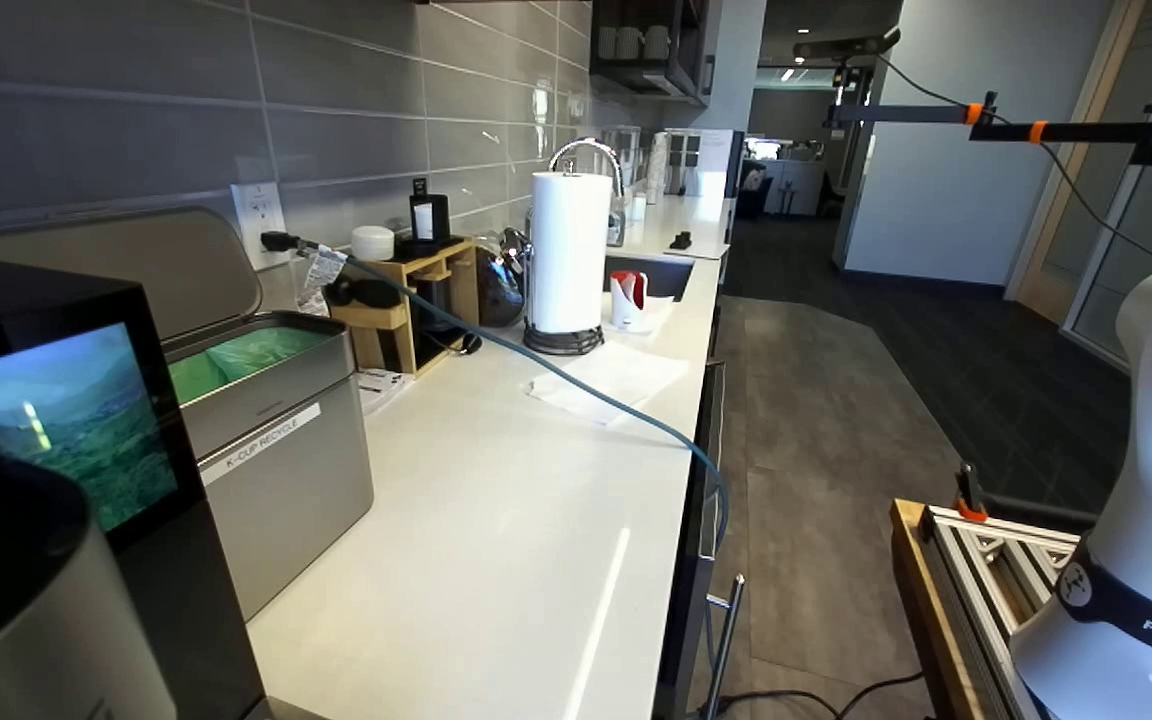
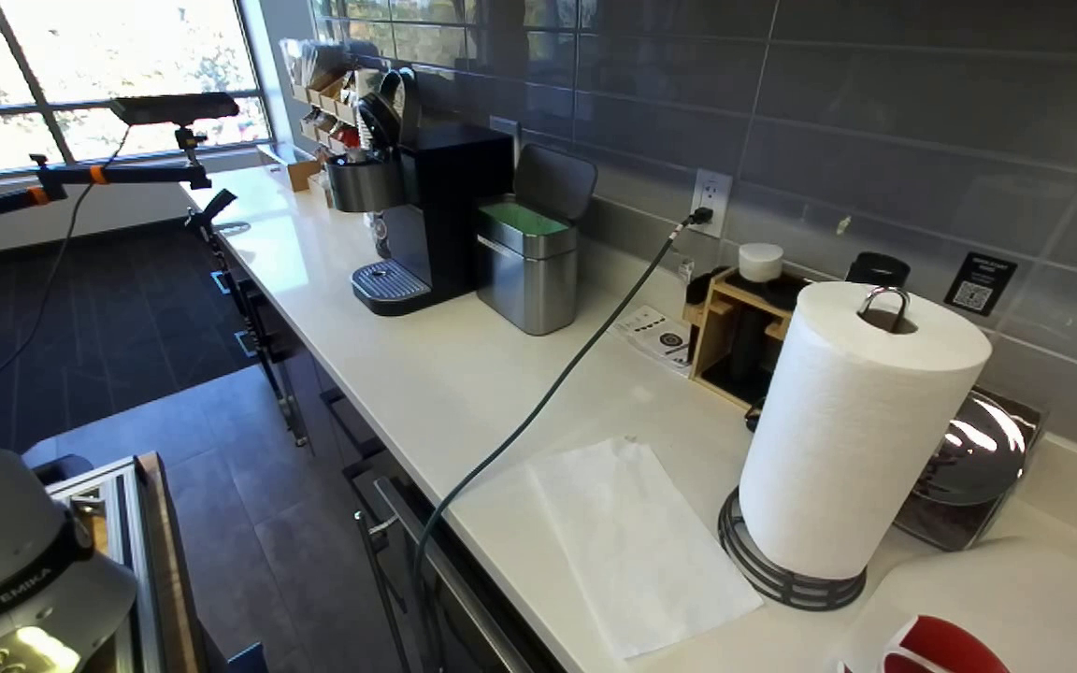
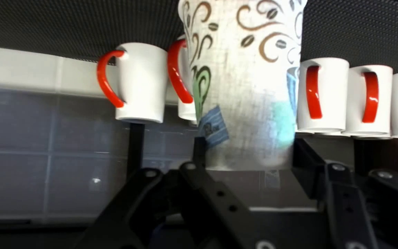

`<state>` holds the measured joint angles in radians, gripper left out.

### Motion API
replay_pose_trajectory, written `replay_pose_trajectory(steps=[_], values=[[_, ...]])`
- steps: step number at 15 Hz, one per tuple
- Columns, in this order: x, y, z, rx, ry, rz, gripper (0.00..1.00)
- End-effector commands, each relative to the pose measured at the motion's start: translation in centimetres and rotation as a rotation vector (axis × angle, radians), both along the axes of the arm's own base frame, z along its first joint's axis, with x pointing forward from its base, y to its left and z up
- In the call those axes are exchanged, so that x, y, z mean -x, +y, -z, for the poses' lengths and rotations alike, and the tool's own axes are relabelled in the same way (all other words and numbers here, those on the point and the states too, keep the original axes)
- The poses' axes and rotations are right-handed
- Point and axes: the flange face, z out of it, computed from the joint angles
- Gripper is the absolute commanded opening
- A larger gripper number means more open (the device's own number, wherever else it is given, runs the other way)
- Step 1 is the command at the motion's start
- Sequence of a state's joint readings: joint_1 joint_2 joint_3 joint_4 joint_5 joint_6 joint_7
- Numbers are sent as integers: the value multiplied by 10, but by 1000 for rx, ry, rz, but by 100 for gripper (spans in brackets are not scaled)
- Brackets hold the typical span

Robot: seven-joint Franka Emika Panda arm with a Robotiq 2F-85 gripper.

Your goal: Pick up the cup and put it on the counter

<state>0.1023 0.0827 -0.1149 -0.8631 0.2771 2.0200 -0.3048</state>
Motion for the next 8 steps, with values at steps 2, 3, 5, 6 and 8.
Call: replay_pose_trajectory(steps=[2,3,5,6,8], values=[[56,-38,15,-14,146,107,38],[65,-43,21,-28,176,128,38],[81,-47,33,-55,231,163,38],[89,-47,39,-72,251,179,38],[100,-46,58,-93,305,186,38]])
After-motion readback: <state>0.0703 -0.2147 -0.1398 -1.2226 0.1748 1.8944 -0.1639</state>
